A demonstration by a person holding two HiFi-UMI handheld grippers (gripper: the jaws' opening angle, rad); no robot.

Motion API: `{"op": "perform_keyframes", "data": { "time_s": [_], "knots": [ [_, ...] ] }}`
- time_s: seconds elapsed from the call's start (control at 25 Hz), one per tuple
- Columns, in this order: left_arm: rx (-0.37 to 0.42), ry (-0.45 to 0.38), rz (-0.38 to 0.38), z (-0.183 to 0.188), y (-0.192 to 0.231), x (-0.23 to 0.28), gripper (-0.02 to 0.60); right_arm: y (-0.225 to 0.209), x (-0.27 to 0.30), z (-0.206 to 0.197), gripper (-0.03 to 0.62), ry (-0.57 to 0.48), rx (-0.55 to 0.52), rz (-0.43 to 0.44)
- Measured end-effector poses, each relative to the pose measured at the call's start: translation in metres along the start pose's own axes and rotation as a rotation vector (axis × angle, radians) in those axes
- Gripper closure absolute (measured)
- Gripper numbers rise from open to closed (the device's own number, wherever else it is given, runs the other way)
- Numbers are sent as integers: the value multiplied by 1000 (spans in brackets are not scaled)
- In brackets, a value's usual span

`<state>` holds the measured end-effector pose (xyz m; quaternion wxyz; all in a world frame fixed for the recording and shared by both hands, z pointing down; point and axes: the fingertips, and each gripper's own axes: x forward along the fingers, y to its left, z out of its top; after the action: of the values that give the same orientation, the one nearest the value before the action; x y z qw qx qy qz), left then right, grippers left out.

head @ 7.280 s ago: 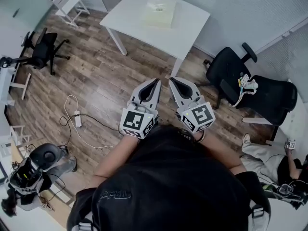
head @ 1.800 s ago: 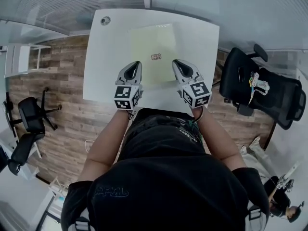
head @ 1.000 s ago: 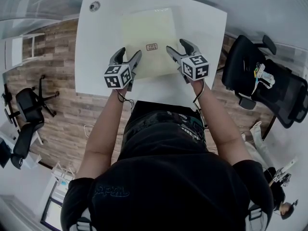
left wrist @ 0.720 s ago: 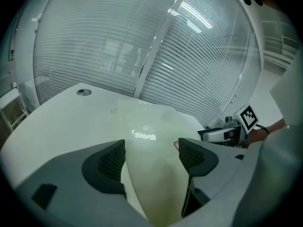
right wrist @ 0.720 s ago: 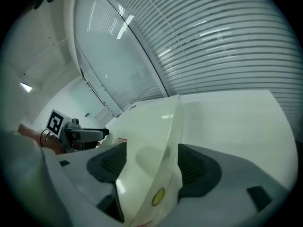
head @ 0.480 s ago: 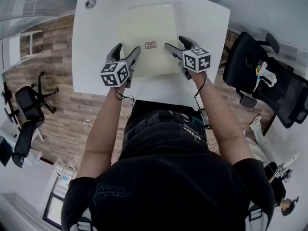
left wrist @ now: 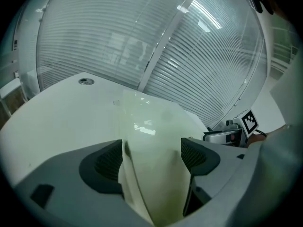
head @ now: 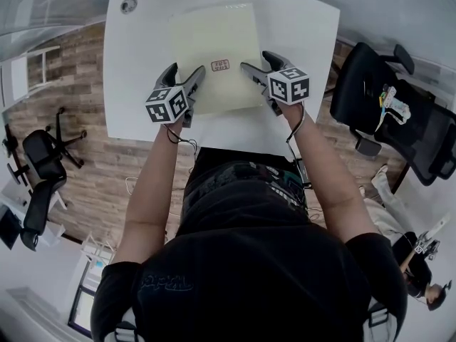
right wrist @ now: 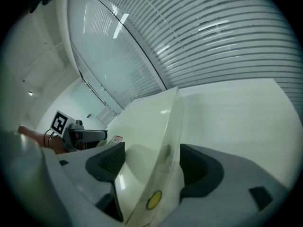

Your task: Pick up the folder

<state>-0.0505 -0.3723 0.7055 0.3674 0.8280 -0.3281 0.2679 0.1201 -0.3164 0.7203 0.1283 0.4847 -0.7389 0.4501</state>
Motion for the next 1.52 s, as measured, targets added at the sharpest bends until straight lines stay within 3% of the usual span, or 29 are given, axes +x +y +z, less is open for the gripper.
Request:
{"op": "perform_keyframes", "data": {
  "time_s": [0.4, 0.76, 1.08, 1.52],
  "knots": [
    [36, 36, 1, -7, 1, 5, 195, -1, 5, -5, 237, 20, 42, 63],
    [-41, 66, -70, -14, 4, 9, 179, 0, 8, -11, 235, 18, 109, 126],
    [-129, 87, -169, -17, 8, 17, 158, 1, 11, -10, 232, 41, 99, 150],
    [-144, 93, -168, -16, 5, 16, 160, 4, 9, -8, 233, 48, 105, 130]
  ]
}}
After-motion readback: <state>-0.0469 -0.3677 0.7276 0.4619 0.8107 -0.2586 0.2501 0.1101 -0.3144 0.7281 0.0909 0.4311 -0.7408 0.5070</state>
